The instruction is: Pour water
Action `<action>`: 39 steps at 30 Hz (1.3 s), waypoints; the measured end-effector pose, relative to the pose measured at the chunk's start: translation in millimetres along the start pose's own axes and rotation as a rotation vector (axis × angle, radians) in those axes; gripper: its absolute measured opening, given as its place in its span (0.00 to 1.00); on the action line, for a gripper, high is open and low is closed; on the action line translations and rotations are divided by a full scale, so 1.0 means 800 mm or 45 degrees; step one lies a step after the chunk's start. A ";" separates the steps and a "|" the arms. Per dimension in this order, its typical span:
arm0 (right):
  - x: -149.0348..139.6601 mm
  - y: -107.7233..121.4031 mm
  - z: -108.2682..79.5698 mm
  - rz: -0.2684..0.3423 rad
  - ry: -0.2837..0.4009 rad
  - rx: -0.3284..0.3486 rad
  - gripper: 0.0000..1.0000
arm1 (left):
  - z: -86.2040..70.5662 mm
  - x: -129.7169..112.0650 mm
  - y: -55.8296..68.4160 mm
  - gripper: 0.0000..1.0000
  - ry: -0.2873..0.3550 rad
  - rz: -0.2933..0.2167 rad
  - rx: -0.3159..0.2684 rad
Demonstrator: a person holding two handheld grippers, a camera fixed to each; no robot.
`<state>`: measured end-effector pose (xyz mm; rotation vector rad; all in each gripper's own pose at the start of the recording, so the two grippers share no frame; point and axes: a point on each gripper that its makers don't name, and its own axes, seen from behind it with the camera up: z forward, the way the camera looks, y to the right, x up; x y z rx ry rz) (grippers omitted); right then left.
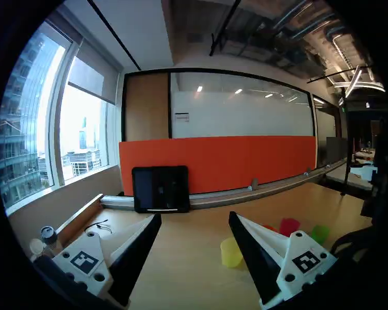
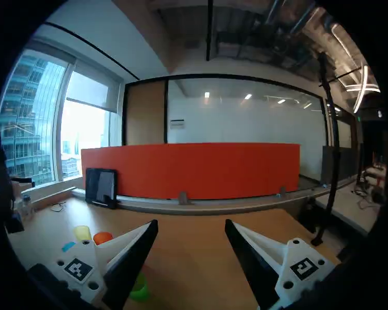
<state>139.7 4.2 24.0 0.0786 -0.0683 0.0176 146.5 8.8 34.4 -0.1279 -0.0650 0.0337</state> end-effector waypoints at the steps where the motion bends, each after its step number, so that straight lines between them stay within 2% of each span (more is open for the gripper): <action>1: 0.007 -0.001 0.001 0.002 0.002 0.006 1.00 | 0.001 0.006 0.001 0.97 0.000 -0.001 -0.006; 11: 0.064 -0.013 0.005 -0.012 0.009 0.043 1.00 | 0.010 0.056 0.007 0.97 -0.008 -0.003 -0.067; 19: 0.068 -0.023 0.007 -0.031 -0.003 0.088 1.00 | 0.012 0.071 0.020 0.97 -0.014 -0.034 -0.152; 25: 0.072 -0.040 0.005 -0.029 -0.012 0.199 1.00 | 0.010 0.078 0.033 0.97 -0.004 -0.056 -0.244; 32: 0.081 -0.065 -0.004 -0.031 -0.008 0.389 1.00 | 0.004 0.082 0.055 0.97 -0.004 -0.059 -0.365; 39: 0.088 -0.085 -0.014 -0.012 -0.014 0.536 1.00 | -0.007 0.085 0.085 0.97 -0.007 -0.048 -0.505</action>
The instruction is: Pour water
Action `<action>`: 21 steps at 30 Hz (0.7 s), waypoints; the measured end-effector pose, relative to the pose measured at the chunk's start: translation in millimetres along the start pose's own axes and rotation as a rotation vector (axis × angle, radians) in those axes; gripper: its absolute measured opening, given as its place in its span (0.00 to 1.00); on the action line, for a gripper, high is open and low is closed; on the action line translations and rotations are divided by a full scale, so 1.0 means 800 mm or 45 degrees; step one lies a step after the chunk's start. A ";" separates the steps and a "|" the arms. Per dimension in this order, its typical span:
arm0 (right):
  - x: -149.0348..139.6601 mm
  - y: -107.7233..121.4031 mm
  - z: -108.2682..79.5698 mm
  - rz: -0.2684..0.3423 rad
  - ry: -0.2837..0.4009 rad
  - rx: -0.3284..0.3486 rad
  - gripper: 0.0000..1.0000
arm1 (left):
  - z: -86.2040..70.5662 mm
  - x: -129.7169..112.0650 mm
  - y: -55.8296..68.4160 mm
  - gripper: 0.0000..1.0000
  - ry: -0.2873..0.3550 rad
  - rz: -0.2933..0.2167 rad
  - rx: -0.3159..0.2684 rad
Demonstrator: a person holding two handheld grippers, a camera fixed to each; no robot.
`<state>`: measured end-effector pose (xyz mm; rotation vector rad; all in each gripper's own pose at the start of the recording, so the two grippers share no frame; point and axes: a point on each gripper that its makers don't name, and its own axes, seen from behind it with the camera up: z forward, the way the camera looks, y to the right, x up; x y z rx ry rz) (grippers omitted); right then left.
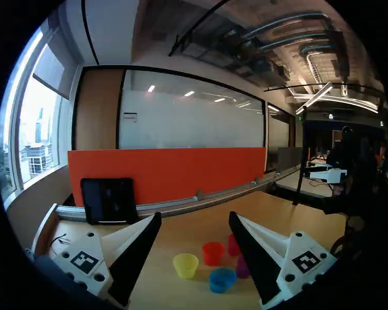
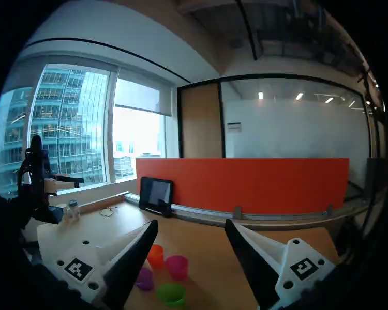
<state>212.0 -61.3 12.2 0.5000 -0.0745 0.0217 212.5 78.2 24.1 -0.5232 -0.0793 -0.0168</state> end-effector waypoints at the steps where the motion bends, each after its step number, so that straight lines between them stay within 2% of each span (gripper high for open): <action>1: 0.000 -0.002 0.000 0.002 -0.001 0.012 1.00 | 0.001 -0.001 0.004 0.97 -0.002 0.004 -0.016; 5: -0.002 -0.007 0.000 0.000 -0.010 0.053 1.00 | 0.003 -0.004 0.017 0.97 -0.009 0.029 -0.064; 12: -0.006 -0.015 0.001 -0.047 -0.031 0.098 1.00 | 0.005 -0.011 0.036 0.97 -0.023 0.074 -0.123; 21: -0.031 -0.026 0.000 -0.077 -0.102 0.164 1.00 | 0.005 -0.036 0.047 0.97 -0.068 0.086 -0.180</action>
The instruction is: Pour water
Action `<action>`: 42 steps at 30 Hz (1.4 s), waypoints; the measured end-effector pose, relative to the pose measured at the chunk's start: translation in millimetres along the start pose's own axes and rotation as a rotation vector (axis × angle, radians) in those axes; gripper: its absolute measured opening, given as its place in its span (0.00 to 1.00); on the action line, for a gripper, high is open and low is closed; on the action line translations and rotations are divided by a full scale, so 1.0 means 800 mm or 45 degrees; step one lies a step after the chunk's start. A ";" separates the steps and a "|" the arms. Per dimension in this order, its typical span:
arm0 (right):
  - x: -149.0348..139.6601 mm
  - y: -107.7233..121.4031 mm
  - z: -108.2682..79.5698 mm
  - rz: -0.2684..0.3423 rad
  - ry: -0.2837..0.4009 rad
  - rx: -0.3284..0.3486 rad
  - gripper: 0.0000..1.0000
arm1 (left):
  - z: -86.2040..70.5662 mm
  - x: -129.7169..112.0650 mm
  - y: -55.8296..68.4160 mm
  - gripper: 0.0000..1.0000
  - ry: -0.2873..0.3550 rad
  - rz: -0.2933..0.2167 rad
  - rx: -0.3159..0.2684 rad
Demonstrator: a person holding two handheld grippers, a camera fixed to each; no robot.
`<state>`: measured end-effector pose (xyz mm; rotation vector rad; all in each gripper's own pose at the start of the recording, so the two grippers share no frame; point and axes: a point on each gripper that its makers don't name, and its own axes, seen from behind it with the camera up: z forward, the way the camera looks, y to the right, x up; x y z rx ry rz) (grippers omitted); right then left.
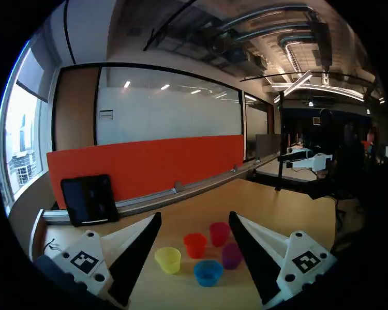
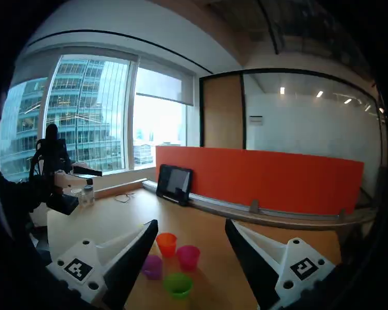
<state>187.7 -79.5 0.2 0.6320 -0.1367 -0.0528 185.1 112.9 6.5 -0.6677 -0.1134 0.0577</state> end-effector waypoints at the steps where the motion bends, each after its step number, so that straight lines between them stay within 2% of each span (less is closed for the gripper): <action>1: -0.003 -0.001 0.000 -0.001 -0.007 0.003 1.00 | 0.000 -0.003 0.000 0.97 -0.007 0.003 -0.004; 9: -0.027 -0.002 0.002 -0.014 -0.074 0.029 1.00 | 0.009 -0.030 -0.002 0.97 -0.064 0.037 -0.022; 20: -0.060 -0.011 0.006 -0.045 -0.145 0.074 1.00 | 0.019 -0.071 0.006 0.97 -0.136 0.050 -0.057; 42: -0.184 -0.019 0.022 -0.069 -0.359 0.117 1.00 | 0.038 -0.184 0.011 0.97 -0.334 0.066 -0.082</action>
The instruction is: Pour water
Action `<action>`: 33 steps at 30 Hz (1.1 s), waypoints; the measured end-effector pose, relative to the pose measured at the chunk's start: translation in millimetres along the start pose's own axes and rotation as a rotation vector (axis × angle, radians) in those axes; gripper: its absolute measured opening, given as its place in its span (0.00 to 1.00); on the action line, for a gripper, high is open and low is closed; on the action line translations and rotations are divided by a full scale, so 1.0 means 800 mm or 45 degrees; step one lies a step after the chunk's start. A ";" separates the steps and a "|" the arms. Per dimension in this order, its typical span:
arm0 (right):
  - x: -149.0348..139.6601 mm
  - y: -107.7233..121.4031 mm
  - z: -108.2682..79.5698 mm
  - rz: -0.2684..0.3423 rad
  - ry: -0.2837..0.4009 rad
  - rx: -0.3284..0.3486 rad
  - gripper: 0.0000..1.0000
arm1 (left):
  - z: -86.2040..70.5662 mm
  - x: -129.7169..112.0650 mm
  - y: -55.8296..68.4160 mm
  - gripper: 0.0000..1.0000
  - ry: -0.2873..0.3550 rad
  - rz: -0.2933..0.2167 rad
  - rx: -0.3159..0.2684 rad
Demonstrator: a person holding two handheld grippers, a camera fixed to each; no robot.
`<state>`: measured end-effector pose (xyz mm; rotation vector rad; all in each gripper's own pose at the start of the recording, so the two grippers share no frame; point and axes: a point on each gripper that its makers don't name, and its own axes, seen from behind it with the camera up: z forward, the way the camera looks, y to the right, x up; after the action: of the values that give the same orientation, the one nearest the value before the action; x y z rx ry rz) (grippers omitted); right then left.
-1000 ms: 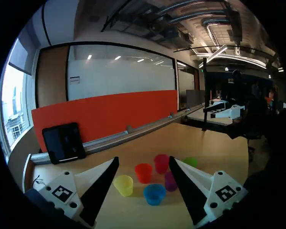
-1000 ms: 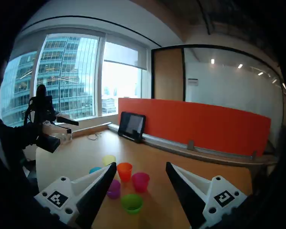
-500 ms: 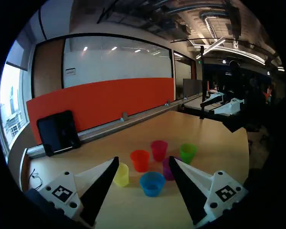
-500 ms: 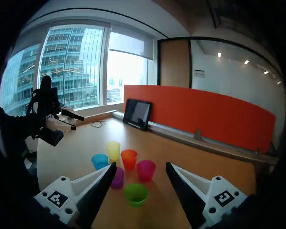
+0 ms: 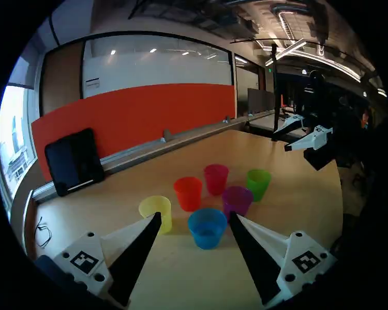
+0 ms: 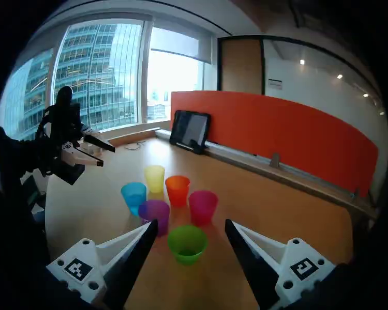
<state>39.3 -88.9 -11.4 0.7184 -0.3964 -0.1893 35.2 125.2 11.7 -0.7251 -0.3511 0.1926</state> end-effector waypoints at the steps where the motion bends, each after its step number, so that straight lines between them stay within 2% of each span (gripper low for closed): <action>1: -0.005 0.000 0.002 -0.002 -0.009 0.000 1.00 | 0.002 -0.004 0.001 0.97 -0.009 0.000 -0.002; 15: -0.072 -0.002 0.032 -0.019 -0.136 0.026 1.00 | 0.024 -0.056 0.013 0.97 -0.128 0.022 -0.053; 33: -0.118 -0.002 0.067 -0.043 -0.245 0.044 1.00 | 0.062 -0.107 0.016 0.97 -0.272 0.052 -0.094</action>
<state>-68.9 -93.8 -2.6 0.7435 -0.5723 -0.2856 -63.4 140.1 16.2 -0.7867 -0.5492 0.2978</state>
